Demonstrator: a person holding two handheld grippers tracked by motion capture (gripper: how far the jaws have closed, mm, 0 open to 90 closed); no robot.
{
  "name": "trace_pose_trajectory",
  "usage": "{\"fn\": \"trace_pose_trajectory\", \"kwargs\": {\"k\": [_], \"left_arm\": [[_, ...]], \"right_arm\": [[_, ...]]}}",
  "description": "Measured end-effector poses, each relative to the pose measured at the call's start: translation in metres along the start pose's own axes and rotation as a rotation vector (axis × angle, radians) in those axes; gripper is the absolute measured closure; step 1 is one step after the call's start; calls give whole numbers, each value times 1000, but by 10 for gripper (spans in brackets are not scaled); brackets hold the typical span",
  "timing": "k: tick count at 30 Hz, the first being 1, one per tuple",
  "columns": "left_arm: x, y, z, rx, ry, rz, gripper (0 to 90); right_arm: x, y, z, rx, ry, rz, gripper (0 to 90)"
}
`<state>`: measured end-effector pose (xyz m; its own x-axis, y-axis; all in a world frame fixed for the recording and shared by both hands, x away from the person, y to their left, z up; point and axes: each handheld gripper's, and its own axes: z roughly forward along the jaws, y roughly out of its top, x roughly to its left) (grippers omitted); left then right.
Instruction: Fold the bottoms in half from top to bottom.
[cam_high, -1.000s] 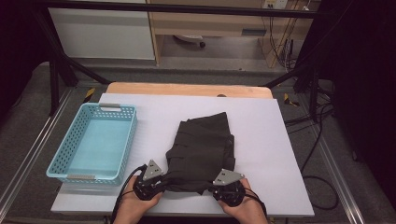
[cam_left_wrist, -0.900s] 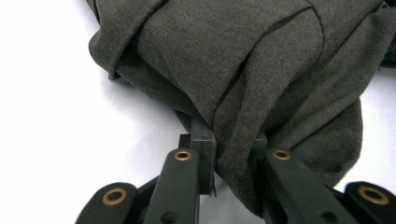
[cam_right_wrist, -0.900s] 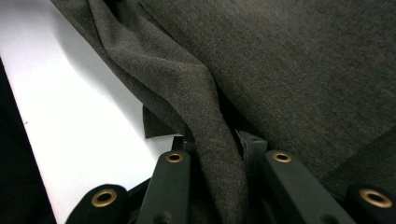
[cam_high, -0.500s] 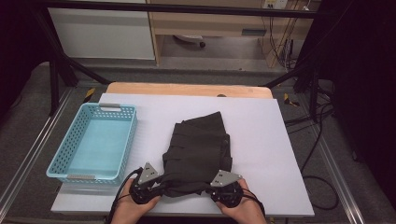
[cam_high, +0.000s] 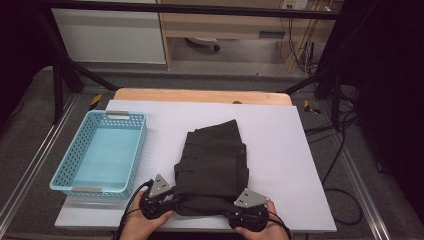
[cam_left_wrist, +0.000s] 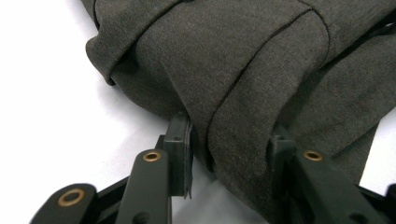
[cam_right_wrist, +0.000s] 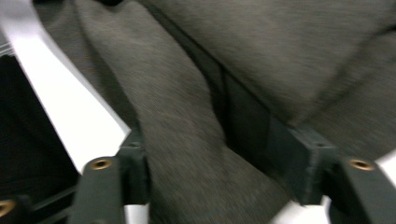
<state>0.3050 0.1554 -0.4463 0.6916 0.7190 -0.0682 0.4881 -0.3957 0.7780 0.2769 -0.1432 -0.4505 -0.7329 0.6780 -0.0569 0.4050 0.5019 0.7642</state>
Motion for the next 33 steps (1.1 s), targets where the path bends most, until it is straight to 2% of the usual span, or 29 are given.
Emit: {"fn": "trace_pose_trajectory", "kwargs": {"k": [3,8,13,18,22,24,29,33], "left_arm": [[-1,0,1,1,1,4,594],[-1,0,1,2,0,3,582],[-1,0,4,-1,2,6,557],[0,0,5,-2,-1,7,541],[0,1,6,-1,0,5,541],[0,1,6,-1,4,5,540],[0,1,8,-4,7,2,532],[2,1,11,-13,8,-4,479]], "right_arm": [[-5,-3,1,15,-37,31,230],[-12,-5,6,36,-52,82,124],[-20,-4,12,42,-40,123,68],[-27,0,22,63,-11,137,38],[-26,5,26,61,2,114,108],[-24,8,26,61,8,89,186],[-25,8,24,37,22,70,399],[-24,9,23,28,39,59,532]]}}
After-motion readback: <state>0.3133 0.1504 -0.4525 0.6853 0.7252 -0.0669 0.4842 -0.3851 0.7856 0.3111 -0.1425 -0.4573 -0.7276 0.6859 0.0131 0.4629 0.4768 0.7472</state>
